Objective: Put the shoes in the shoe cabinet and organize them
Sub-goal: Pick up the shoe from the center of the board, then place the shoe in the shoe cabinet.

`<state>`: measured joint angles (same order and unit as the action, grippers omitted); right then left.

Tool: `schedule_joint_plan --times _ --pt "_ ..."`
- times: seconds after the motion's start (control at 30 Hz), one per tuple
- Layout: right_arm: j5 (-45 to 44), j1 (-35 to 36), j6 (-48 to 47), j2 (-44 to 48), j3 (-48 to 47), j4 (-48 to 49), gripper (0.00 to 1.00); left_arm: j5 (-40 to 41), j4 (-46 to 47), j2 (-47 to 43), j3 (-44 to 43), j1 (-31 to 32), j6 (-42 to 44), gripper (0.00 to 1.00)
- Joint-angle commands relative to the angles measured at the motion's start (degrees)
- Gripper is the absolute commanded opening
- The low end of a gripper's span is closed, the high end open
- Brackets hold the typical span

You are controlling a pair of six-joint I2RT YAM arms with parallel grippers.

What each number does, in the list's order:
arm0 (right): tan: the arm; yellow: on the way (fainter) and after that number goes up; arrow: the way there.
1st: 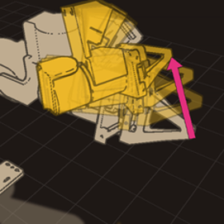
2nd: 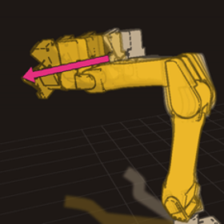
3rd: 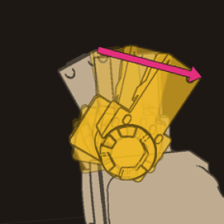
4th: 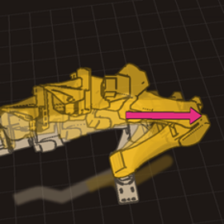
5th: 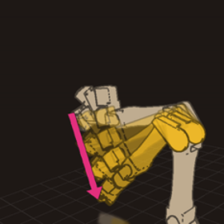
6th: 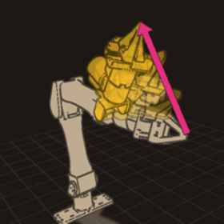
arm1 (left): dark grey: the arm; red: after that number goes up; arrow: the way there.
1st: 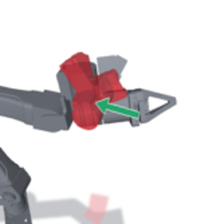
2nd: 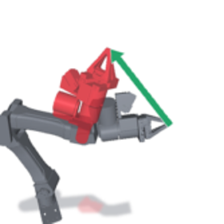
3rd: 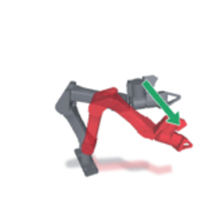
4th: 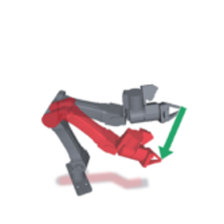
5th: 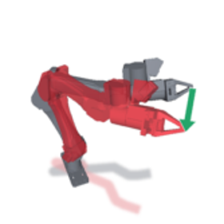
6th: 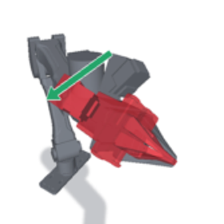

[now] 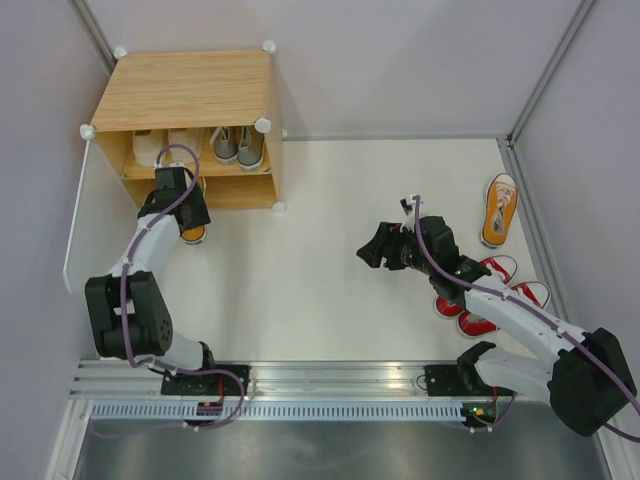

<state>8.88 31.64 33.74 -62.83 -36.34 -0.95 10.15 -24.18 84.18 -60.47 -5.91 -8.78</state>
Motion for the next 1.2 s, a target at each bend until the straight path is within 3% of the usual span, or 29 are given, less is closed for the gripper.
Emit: schedule_joint_plan --times 0.0,0.13,0.3,0.5,0.8,1.17 --pt "-1.5 -0.3 -1.4 0.3 -0.8 -0.5 0.74 -1.4 9.8 3.1 -4.4 -2.3 6.7 0.02" --pt "-1.7 -0.2 -1.5 -0.5 -0.8 -0.4 0.74 -2.8 7.7 5.5 -5.5 -6.1 7.2 0.02" --pt "-1.5 -0.3 -1.6 -1.4 -0.9 -0.1 0.73 -2.5 13.3 4.5 -3.9 -9.7 8.7 0.02" --pt "-1.9 -0.3 -2.0 -1.4 -0.8 -0.2 0.74 -0.9 19.0 8.2 -5.3 -10.0 16.5 0.04" --pt "-3.3 -0.2 -2.8 -1.5 -1.2 -0.7 0.73 1.9 27.2 14.0 -5.4 -10.9 20.7 0.05" --pt "-4.5 -0.2 -3.3 -1.8 -0.9 -0.3 0.73 2.0 26.2 19.9 -11.2 -12.3 19.9 0.09"
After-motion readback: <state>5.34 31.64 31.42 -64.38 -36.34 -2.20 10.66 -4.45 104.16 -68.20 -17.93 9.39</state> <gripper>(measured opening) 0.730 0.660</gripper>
